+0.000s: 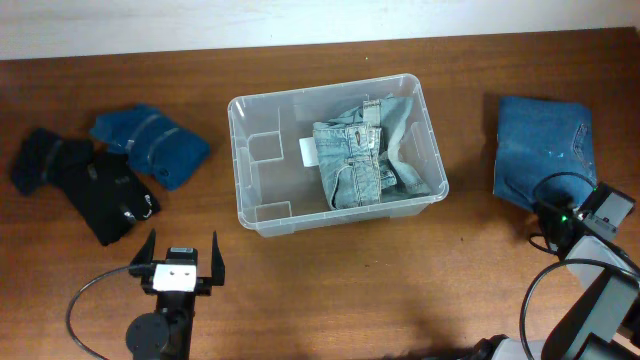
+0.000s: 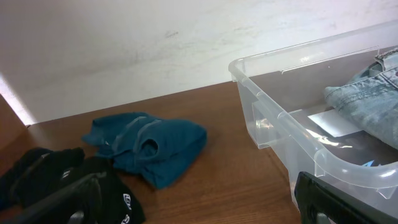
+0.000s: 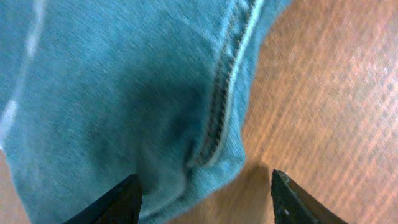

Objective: Pack container
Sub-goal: 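Release jeans, return right gripper to the dark-blue jeans and grasp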

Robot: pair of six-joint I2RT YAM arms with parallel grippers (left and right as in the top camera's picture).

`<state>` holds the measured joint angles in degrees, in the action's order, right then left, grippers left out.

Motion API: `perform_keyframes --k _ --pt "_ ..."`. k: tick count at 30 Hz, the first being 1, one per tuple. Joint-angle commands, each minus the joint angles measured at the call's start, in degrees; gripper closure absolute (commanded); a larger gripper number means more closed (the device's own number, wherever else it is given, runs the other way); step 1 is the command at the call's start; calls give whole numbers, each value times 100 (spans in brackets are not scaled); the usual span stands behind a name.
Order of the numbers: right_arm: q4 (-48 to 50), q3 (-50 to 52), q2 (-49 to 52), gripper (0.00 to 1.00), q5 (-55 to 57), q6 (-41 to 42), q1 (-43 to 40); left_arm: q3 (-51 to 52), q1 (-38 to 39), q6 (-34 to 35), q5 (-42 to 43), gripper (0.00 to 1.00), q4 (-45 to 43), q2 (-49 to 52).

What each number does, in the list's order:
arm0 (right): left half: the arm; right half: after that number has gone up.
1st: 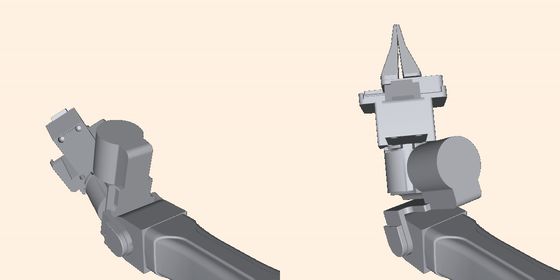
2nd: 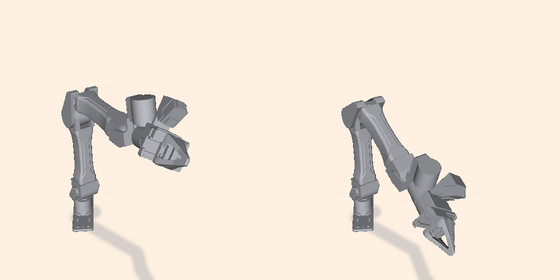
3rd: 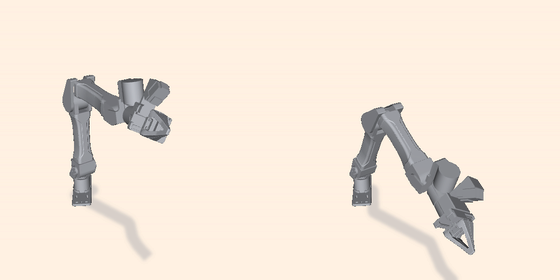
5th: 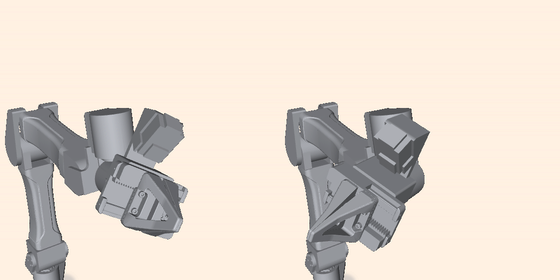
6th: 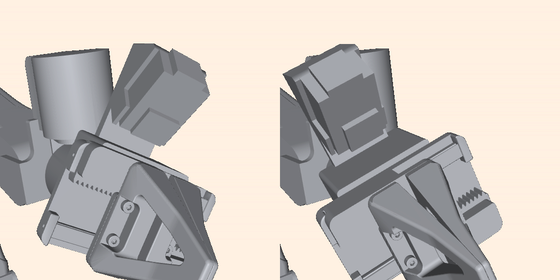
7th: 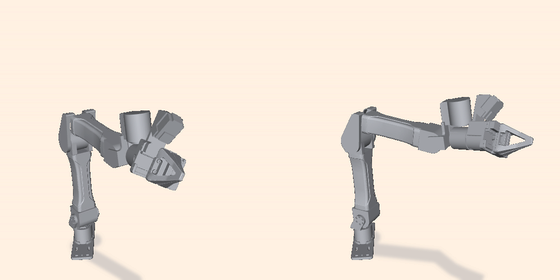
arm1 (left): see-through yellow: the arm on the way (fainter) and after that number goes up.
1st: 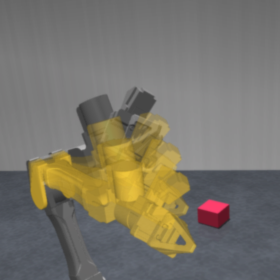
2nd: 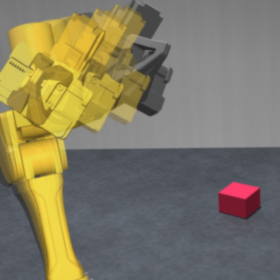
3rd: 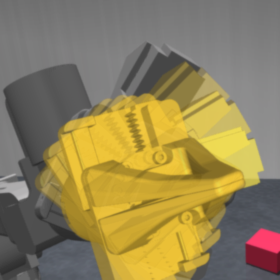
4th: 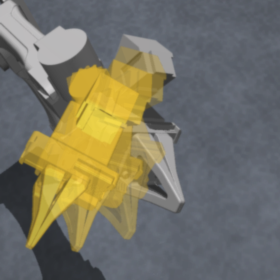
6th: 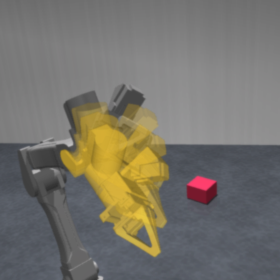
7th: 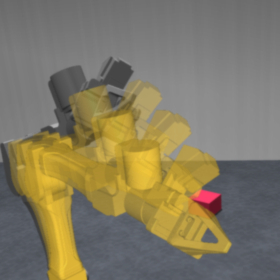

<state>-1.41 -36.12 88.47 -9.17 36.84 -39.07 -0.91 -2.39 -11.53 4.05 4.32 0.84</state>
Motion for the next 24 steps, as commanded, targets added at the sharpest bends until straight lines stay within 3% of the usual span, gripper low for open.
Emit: perform_keyframes --k 1,9,11,15,16,18,24 --pt "262 83 184 41 -44 -83 13 37 -39 50 -63 1 4 -44" --pt "1110 83 953 41 -442 -79 15 37 -39 50 -63 1 7 -44" --pt "1191 83 1078 47 -494 -79 15 37 -39 50 -63 1 4 -44" --pt "1259 83 1202 75 -564 -98 15 37 -39 50 -63 1 4 -44" --pt "1266 79 1196 87 -592 -232 15 37 -39 50 -63 1 7 -44" --pt "1281 52 1182 95 -765 -387 13 37 -39 50 -63 1 4 -44" --pt "1132 -144 785 96 -1440 -509 13 37 -39 50 -63 1 7 -44"
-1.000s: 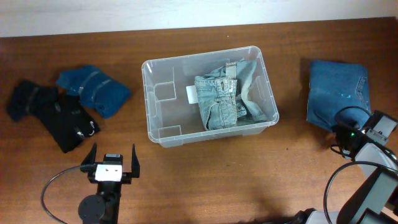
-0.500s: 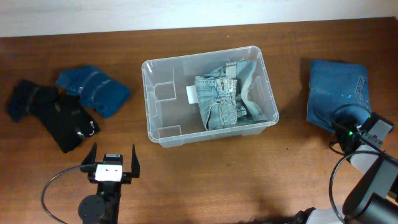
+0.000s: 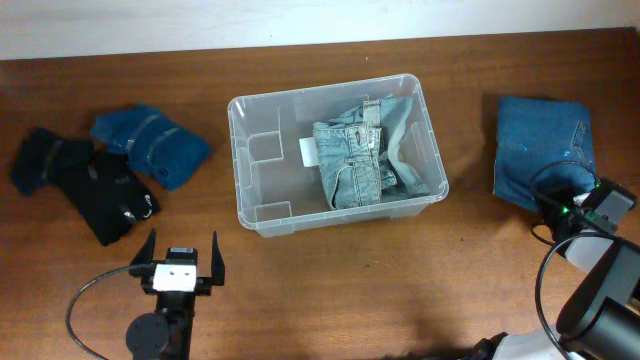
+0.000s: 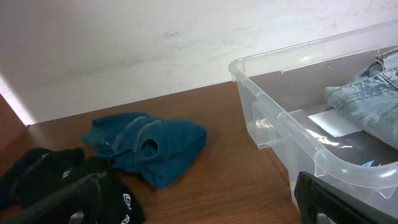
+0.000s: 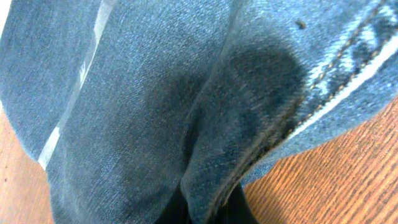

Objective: Pack container
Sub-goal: 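Release jeans, return right gripper to the dark-blue jeans and grasp, then carry the dark-blue jeans with the right gripper onto the light jeans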

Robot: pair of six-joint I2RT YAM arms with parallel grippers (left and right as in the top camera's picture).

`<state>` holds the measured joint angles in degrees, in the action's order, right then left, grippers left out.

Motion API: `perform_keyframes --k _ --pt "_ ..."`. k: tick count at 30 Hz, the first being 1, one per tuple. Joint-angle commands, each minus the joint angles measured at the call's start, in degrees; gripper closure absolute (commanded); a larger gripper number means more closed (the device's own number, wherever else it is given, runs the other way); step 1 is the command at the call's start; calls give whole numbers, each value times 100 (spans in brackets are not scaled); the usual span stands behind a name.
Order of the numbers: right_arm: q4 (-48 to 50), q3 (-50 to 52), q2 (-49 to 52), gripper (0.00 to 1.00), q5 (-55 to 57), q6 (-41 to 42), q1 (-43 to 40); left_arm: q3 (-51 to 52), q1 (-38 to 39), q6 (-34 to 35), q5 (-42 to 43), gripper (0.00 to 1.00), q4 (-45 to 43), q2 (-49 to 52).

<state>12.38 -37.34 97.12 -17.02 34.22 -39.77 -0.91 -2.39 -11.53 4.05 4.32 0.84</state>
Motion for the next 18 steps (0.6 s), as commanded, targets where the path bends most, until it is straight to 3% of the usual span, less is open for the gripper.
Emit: perform_keyframes --k 1,5,13,18 --pt "-358 -87 -216 96 -717 -245 85 37 -39 50 -63 1 7 -44" --pt "-1270 -566 -946 96 -831 -289 85 37 -39 50 -63 1 4 -44" --pt "-3792 -2317 -2533 96 -1032 -1309 205 37 -39 50 -63 1 7 -44" --pt "-4649 -3204 -2903 96 -1064 -1429 575 37 -39 50 -61 1 4 -44"
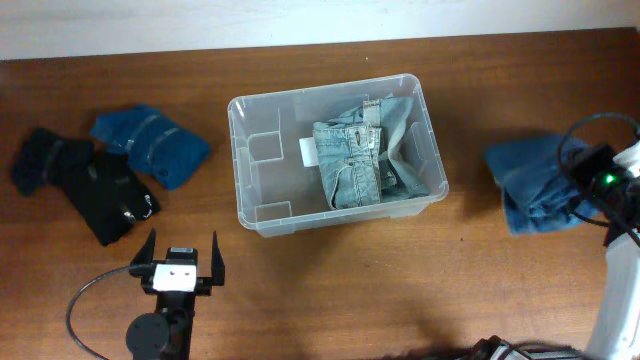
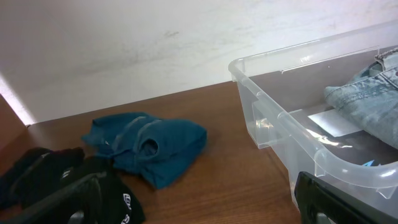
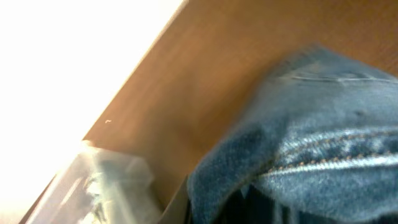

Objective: Pack container
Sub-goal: 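Carry the dark-blue jeans with the right gripper onto the light jeans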

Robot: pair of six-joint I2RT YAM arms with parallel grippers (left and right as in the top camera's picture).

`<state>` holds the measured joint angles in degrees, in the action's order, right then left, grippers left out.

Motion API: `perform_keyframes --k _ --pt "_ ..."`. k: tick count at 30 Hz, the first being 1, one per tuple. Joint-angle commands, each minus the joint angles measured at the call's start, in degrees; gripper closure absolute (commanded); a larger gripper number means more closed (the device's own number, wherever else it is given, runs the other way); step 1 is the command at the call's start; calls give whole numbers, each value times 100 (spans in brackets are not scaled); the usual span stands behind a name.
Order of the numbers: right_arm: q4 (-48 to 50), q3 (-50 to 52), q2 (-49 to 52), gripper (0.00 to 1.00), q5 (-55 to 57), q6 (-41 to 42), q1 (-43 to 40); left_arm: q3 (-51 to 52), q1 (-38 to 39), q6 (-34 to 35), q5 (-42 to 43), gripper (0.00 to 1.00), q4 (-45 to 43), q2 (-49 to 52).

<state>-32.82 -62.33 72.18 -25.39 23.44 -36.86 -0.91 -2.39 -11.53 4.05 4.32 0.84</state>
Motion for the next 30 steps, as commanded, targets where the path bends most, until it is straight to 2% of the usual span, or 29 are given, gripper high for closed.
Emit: perform_keyframes --k 1,9,24,30 --pt "-221 -852 -450 96 -227 -352 409 37 -39 50 -63 1 7 -44" --pt "-354 -1648 -514 96 -79 63 1620 37 -39 50 -63 1 7 -44" --pt "-81 -3185 -424 96 1414 782 3611 37 -39 48 -63 1 4 -44" --pt "170 -3187 -109 96 3091 1486 4835 37 -39 50 -63 1 4 -44"
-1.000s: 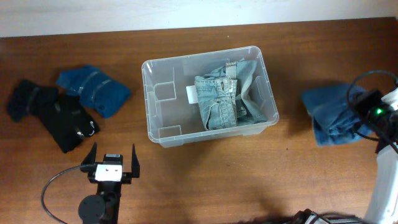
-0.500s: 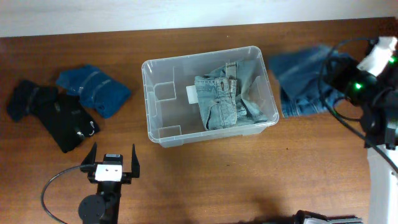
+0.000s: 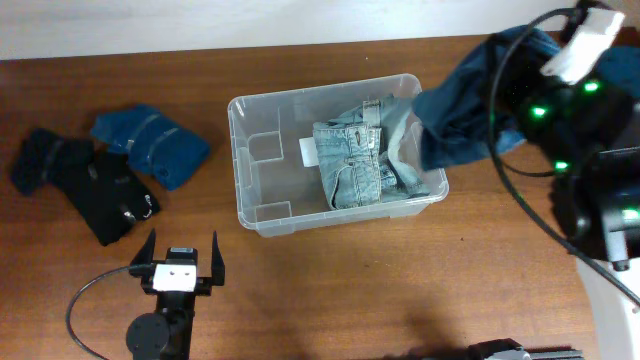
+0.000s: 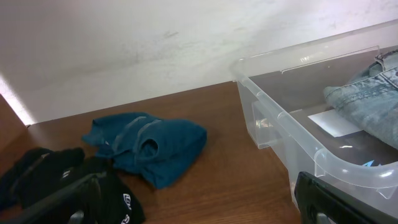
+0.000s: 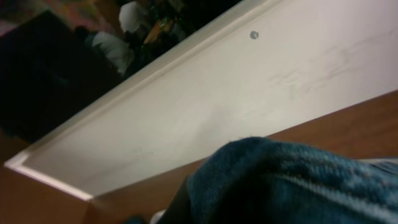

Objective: Pack container
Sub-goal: 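Carry the dark-blue jeans with the right gripper onto the light jeans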

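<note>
A clear plastic container (image 3: 240,150) stands mid-table with folded light-blue jeans (image 3: 350,160) inside on its right half. My right gripper (image 3: 535,55) is raised at the back right, shut on dark blue jeans (image 3: 465,100) that hang over the container's right rim. In the right wrist view the dark denim (image 5: 298,186) fills the lower frame and hides the fingers. My left gripper (image 3: 181,262) rests open near the front edge, holding nothing, with its fingertips (image 4: 329,199) at the bottom of its own view.
A teal-blue folded garment (image 3: 150,145) and a black garment (image 3: 85,185) lie at the left of the table. The wall runs along the back edge. Cables trail from both arms.
My right gripper has gone from low at the right of the table to high at the back right, bringing the dark jeans over the container's right rim. The left arm is unchanged.
The dark jeans lay folded at the right with my right gripper open at their near edge. Then it was shut on the denim. Then the jeans were bunched and lifted off their spot, and now they hang at the container.
</note>
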Robot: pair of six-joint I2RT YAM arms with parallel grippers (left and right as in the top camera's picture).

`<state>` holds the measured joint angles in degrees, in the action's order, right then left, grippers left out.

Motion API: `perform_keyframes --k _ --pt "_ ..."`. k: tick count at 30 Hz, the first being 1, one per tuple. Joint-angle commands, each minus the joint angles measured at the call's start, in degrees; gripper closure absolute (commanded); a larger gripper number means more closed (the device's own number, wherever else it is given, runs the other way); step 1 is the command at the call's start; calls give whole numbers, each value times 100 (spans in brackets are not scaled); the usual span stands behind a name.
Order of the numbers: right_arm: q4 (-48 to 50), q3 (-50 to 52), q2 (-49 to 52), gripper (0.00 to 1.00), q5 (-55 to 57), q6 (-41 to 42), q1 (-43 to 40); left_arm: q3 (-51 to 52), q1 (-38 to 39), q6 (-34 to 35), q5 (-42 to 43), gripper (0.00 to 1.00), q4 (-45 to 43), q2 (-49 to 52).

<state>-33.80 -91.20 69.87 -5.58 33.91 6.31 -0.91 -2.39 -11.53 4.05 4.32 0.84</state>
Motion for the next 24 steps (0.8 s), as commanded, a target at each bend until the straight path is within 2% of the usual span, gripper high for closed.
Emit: perform_keyframes --k 1,4,9,16,24 --pt "319 -299 203 96 1287 455 693 37 -39 50 -63 1 4 -44" --pt "553 -299 544 96 1624 461 1220 37 -39 50 -63 1 4 -44" --pt "791 -299 1182 96 2391 1051 1882 37 -39 50 -63 1 4 -44" --pt "1032 -299 1801 96 2583 1471 2127 37 -39 50 -63 1 4 -44" --pt "1023 -299 1958 96 2647 1464 2144 37 -39 50 -63 1 4 -44"
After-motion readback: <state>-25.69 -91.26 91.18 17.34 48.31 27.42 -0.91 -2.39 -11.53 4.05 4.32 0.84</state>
